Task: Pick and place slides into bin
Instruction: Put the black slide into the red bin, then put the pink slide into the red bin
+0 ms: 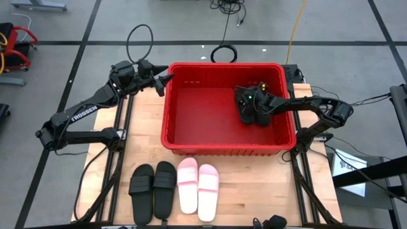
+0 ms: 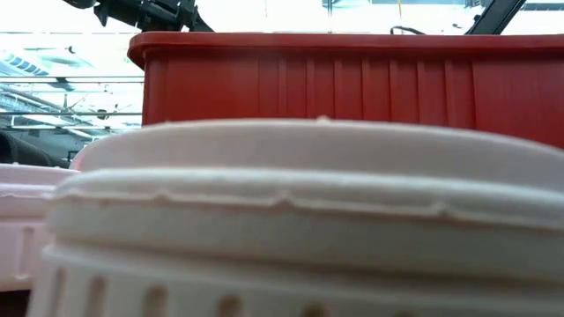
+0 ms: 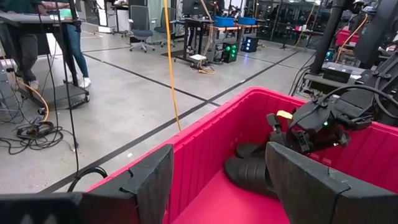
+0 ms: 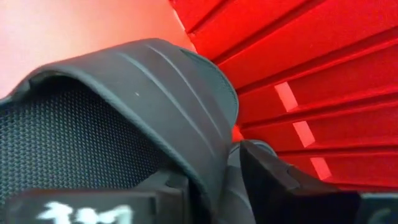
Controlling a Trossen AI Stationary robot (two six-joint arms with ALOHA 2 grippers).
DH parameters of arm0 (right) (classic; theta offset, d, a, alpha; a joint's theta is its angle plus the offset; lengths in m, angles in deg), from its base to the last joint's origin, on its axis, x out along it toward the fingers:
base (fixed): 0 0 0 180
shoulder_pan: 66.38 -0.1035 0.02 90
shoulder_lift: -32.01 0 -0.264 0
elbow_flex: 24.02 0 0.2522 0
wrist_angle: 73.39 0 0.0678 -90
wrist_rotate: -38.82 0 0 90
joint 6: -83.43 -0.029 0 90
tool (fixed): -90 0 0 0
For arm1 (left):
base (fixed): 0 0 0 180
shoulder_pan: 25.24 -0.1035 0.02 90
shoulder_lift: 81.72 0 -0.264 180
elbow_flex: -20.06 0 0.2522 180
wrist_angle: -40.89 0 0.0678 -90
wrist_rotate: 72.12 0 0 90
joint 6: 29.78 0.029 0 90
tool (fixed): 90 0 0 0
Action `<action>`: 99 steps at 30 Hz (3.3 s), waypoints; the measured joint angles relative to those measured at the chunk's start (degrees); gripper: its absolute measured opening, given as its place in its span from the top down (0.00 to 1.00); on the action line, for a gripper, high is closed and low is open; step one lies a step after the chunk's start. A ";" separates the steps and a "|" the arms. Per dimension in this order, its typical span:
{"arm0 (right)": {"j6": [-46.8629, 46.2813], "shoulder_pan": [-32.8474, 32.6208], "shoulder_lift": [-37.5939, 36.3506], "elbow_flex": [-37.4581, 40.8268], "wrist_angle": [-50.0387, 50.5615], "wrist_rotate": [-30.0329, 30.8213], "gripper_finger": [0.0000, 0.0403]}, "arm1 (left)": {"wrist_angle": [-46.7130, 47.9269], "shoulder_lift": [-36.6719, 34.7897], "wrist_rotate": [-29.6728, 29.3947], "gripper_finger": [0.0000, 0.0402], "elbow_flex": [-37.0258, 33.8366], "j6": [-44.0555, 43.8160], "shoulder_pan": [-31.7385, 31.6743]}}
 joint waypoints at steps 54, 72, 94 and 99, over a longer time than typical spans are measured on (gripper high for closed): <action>-3.10 0.07 -12.74 0.04 14.35 -12.39 0.56 | 1.93 0.00 -0.55 0.36 0.00 0.40 2.64; -6.18 -0.09 -27.46 0.00 14.71 -22.39 0.57 | 2.45 -0.22 1.88 0.36 0.00 0.37 2.67; -13.56 -12.84 -35.65 0.00 5.31 -26.13 0.59 | 15.03 -10.51 -2.13 0.36 0.00 5.01 16.63; -15.99 -17.99 -36.69 0.00 5.13 -26.16 0.59 | 17.48 -10.80 -7.06 0.36 0.00 4.69 23.19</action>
